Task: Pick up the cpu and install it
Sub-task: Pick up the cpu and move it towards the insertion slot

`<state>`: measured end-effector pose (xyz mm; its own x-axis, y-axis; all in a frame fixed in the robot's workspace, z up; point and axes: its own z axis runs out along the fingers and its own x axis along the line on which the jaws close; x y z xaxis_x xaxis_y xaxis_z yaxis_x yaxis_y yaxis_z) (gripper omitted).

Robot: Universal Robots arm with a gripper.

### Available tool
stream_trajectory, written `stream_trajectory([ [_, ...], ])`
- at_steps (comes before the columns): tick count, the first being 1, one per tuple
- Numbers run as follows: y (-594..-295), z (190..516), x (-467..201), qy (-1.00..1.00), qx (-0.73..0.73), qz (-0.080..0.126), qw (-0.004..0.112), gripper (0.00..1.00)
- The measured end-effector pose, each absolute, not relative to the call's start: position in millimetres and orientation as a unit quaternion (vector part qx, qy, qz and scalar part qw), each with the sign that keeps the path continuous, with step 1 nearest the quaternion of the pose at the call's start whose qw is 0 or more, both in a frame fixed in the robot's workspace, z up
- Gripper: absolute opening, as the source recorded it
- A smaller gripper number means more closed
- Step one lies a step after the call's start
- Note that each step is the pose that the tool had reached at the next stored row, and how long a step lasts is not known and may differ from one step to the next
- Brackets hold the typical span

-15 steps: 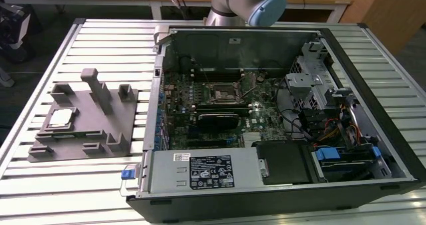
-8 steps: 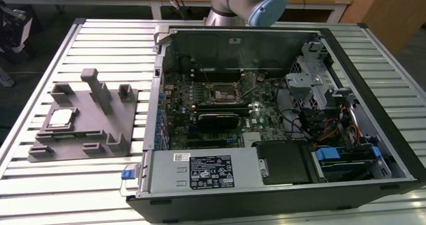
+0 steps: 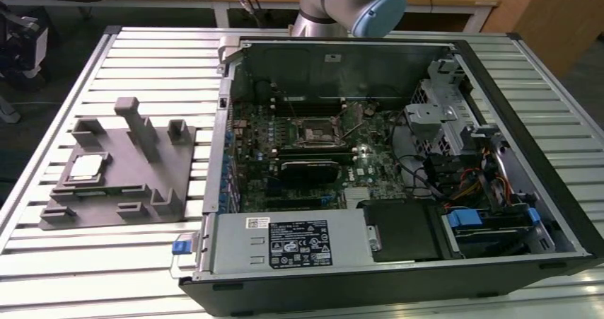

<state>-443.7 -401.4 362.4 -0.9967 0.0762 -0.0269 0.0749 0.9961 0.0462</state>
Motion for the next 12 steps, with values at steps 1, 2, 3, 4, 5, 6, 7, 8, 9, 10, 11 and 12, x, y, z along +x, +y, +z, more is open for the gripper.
stream_trajectory([
  [1,-401.4,361.9,-443.7,0.999,0.038,0.023,0.015,0.23],
  [2,-401.4,361.5,-443.7,0.999,0.038,0.023,0.015,0.29],
  [3,-401.5,361.1,-443.7,0.999,0.038,0.023,0.015,0.29],
  [4,-401.5,360.7,-443.7,0.999,0.038,0.023,0.015,0.35],
  [5,-401.5,360.3,-443.7,0.999,0.038,0.023,0.015,0.41],
  [6,-401.5,359.9,-443.7,0.999,0.038,0.023,0.015,0.41],
  [7,-401.5,359.2,-443.7,0.999,0.038,0.023,0.015,0.47],
  [8,-401.5,358.3,-443.8,0.999,0.038,0.023,0.015,0.47],
  [9,-401.5,357.5,-443.8,0.999,0.038,0.023,0.015,0.53],
  [10,-401.5,357.0,-443.7,0.999,0.038,0.023,0.015,0.53],
  [11,-401.5,356.4,-443.7,0.999,0.038,0.023,0.015,0.53],
  [12,-401.5,355.8,-443.7,0.999,0.038,0.023,0.015,0.53],
])
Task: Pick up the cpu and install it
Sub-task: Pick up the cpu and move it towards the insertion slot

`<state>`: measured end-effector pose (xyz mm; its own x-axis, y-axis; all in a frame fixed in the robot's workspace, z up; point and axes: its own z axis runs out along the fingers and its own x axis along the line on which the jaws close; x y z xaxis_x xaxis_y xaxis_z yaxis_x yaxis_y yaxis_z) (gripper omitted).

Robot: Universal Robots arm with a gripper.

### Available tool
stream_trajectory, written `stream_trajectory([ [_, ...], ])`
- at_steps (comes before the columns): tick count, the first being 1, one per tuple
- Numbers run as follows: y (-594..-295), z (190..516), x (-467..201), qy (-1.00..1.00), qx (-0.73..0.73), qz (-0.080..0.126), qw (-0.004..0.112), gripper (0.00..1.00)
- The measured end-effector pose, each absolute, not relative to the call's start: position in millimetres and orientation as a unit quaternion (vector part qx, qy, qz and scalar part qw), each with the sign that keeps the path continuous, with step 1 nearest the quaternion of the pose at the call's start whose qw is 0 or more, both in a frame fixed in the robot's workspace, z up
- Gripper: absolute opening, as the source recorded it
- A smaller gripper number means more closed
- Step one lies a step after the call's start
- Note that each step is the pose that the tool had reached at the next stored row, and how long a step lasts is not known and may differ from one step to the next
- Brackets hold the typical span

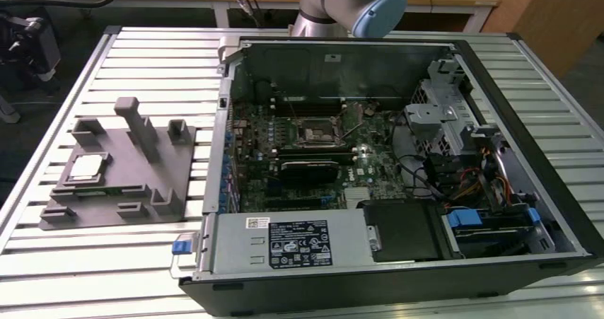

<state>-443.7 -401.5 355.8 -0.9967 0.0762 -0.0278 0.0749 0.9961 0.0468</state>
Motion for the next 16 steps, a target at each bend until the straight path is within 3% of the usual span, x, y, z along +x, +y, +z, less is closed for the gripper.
stream_trajectory([
  [16,-401.5,348.9,-443.7,0.999,0.038,0.023,0.015,0.53],
])
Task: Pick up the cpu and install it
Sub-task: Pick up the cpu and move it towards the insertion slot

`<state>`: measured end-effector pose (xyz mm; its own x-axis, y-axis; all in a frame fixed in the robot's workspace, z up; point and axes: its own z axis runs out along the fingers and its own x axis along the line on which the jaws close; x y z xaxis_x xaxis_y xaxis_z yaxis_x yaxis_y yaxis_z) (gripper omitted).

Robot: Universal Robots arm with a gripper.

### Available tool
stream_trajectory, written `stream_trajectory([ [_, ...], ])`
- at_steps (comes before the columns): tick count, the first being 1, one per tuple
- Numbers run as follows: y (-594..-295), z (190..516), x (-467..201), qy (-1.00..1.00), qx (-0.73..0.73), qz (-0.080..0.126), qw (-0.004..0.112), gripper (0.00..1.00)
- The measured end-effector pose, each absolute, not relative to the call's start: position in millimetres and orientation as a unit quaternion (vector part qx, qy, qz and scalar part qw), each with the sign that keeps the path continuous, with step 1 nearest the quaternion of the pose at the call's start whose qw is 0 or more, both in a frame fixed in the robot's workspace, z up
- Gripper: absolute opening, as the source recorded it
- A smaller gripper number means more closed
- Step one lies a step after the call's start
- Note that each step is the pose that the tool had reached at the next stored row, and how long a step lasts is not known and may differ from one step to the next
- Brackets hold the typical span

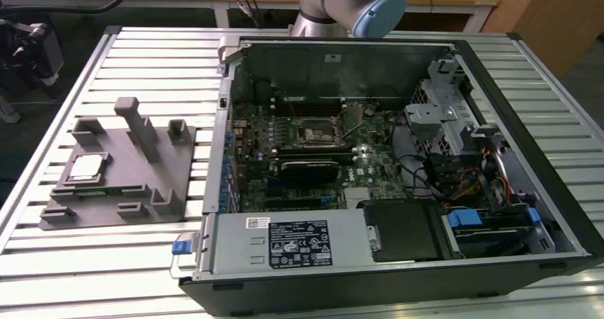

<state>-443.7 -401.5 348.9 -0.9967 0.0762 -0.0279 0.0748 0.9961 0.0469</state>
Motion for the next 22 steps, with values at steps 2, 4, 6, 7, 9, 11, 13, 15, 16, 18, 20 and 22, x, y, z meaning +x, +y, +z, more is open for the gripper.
stream_trajectory([
  [2,-401.5,348.1,-443.8,0.999,0.038,0.023,0.015,0.53],
  [4,-401.5,347.3,-443.7,0.999,0.038,0.023,0.015,0.53],
  [6,-401.5,346.5,-443.8,0.999,0.038,0.023,0.015,0.53],
  [7,-401.5,346.1,-443.7,0.999,0.038,0.023,0.015,0.53],
  [9,-401.5,345.3,-443.8,0.999,0.038,0.023,0.015,0.53],
  [11,-401.5,344.7,-443.8,0.999,0.038,0.023,0.015,0.53],
  [13,-401.5,344.0,-443.8,0.999,0.038,0.023,0.015,0.53],
  [15,-401.5,343.4,-443.7,0.999,0.038,0.023,0.015,0.53],
  [16,-401.5,343.2,-443.8,0.999,0.038,0.023,0.015,0.53],
  [18,-401.5,342.7,-443.8,0.999,0.038,0.023,0.015,0.53],
  [20,-401.5,342.2,-443.8,0.999,0.038,0.023,0.015,0.53],
  [22,-401.5,341.6,-443.7,0.999,0.038,0.023,0.015,0.53],
])
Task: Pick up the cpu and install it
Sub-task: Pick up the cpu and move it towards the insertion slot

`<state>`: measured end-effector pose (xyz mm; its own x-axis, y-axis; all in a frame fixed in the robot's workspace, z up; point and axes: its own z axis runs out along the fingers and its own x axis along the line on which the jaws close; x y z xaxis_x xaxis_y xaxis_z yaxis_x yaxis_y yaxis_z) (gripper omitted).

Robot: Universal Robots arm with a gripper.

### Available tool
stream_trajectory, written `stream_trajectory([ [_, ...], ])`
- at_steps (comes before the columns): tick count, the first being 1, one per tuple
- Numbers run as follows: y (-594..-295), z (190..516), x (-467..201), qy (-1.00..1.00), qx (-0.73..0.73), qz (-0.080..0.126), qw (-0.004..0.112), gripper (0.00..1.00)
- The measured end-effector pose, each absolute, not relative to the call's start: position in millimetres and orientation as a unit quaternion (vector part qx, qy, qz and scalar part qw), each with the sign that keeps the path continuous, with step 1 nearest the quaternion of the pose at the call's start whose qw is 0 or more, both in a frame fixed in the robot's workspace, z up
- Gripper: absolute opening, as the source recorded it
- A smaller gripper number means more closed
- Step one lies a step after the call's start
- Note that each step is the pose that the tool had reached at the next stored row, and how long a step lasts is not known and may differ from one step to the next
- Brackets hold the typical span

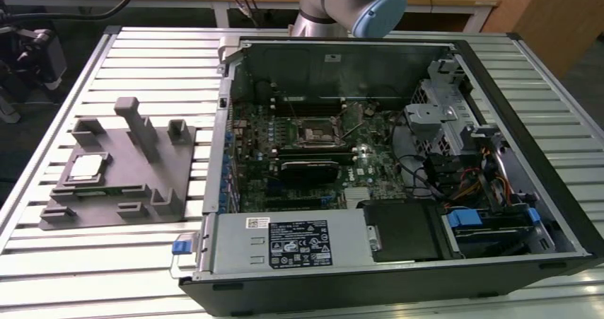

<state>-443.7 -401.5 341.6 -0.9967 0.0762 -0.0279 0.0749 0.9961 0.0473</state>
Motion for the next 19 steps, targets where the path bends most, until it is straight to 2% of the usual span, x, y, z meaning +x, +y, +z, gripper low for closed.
stream_trajectory([
  [19,-401.5,335.9,-443.8,0.999,0.038,0.023,0.015,0.53],
])
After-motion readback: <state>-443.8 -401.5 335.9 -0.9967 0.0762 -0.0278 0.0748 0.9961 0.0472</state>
